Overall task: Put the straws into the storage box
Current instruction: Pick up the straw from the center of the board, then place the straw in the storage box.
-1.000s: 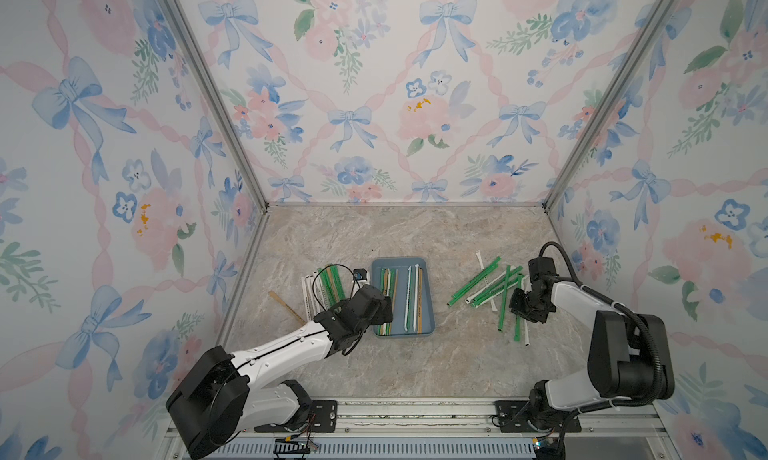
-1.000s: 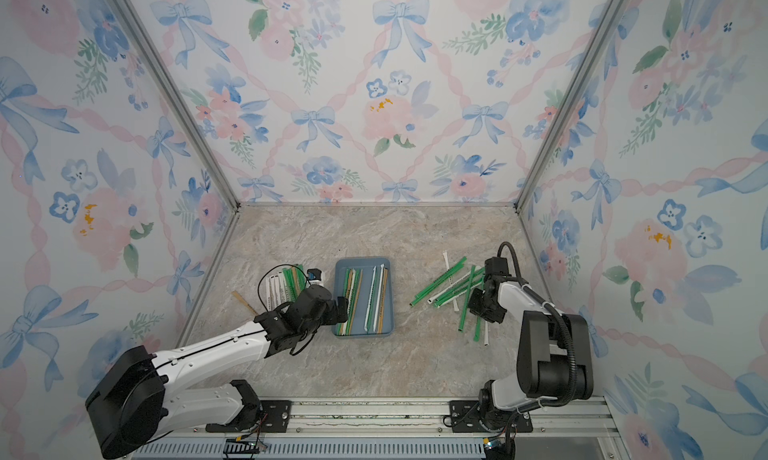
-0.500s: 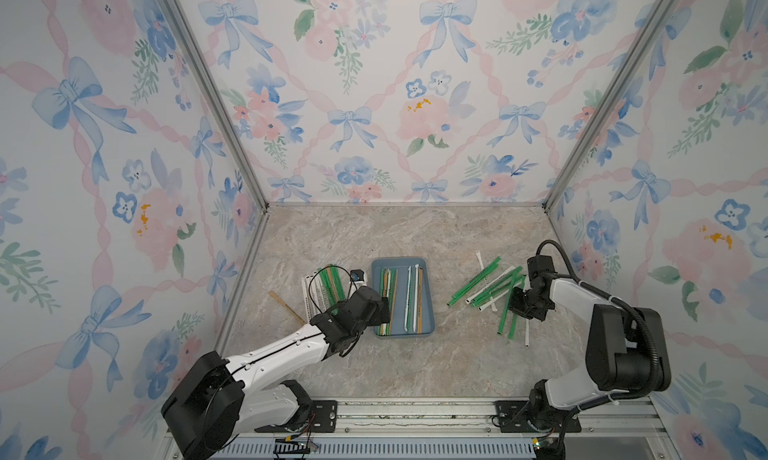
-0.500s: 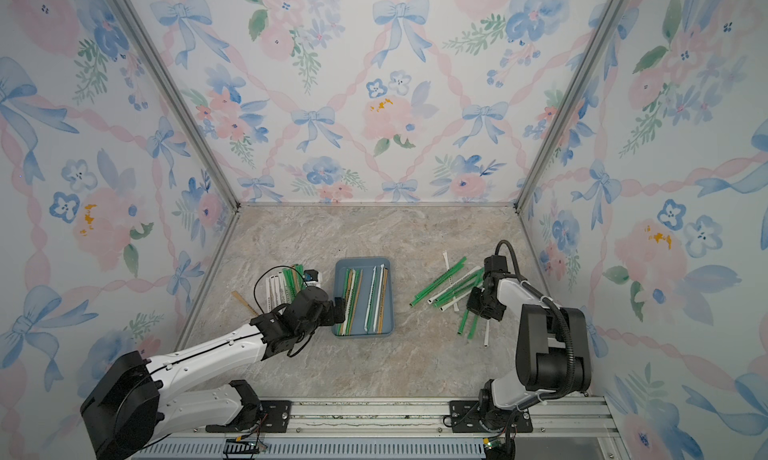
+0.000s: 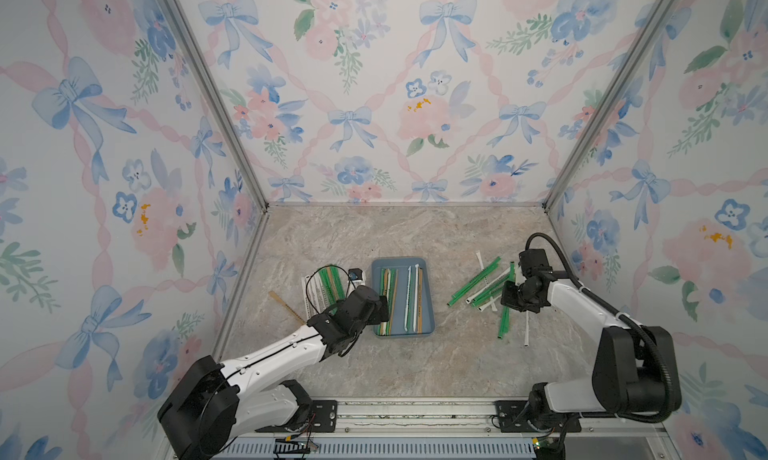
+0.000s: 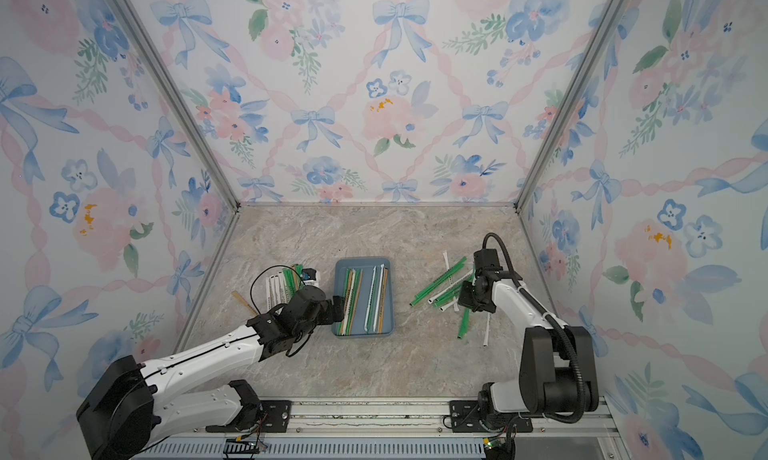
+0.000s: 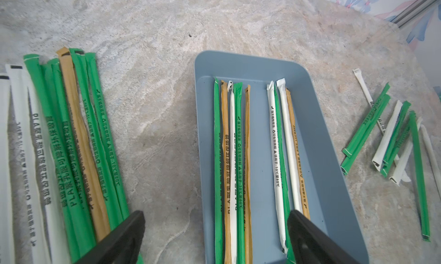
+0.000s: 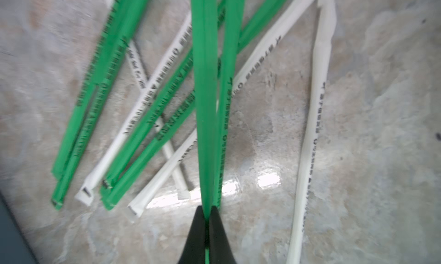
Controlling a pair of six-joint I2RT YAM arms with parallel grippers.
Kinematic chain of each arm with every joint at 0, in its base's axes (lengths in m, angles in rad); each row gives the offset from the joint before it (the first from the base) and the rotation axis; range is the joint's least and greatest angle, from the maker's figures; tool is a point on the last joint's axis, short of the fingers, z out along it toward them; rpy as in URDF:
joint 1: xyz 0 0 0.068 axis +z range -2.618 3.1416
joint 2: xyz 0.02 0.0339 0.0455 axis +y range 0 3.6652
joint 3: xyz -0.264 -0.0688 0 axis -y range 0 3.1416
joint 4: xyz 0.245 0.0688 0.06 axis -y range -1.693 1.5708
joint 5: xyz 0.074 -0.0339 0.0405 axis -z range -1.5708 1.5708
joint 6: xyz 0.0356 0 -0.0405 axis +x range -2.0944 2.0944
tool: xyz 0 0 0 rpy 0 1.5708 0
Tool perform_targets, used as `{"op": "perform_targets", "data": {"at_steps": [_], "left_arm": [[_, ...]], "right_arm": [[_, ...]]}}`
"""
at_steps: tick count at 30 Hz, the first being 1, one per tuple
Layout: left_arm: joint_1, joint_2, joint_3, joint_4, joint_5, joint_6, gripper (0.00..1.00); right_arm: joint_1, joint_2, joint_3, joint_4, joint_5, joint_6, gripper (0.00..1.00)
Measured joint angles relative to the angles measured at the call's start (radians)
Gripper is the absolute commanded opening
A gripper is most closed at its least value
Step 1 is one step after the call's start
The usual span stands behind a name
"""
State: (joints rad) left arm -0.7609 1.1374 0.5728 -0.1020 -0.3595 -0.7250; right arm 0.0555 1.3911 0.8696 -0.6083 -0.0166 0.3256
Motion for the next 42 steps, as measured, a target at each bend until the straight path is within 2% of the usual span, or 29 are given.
{"op": "perform_targets", "data": {"at_steps": [6, 11, 17, 22, 28, 35, 39, 42], "left_arm": [[0.061, -0.051, -0.029, 0.000, -0.003, 0.011, 0.94], [0.145, -0.087, -0.064, 0.000, -0.003, 0.010, 0.93], [0.250, -0.092, -0.085, -0.011, 0.008, 0.010, 0.91], [0.333, -0.095, -0.098, -0.020, 0.028, 0.007, 0.90], [0.418, -0.095, -0.119, -0.027, 0.056, 0.007, 0.82], [0.509, -0.095, -0.155, -0.032, 0.074, 0.011, 0.68], [0.532, -0.093, -0.156, -0.035, 0.080, 0.011, 0.65], [0.542, -0.084, -0.156, -0.035, 0.080, 0.018, 0.59]], "right_arm": [[0.091, -0.116, 0.076, -0.027, 0.022, 0.025, 0.05], [0.256, -0.128, 0.095, 0.009, -0.018, 0.095, 0.05], [0.480, 0.005, 0.106, 0.161, -0.109, 0.219, 0.05], [0.583, 0.167, 0.147, 0.274, -0.165, 0.302, 0.05], [0.629, 0.288, 0.207, 0.344, -0.193, 0.349, 0.06], [0.640, 0.348, 0.218, 0.358, -0.193, 0.368, 0.08], [0.652, 0.374, 0.234, 0.340, -0.192, 0.367, 0.10], [0.658, 0.385, 0.235, 0.325, -0.188, 0.370, 0.15]]}}
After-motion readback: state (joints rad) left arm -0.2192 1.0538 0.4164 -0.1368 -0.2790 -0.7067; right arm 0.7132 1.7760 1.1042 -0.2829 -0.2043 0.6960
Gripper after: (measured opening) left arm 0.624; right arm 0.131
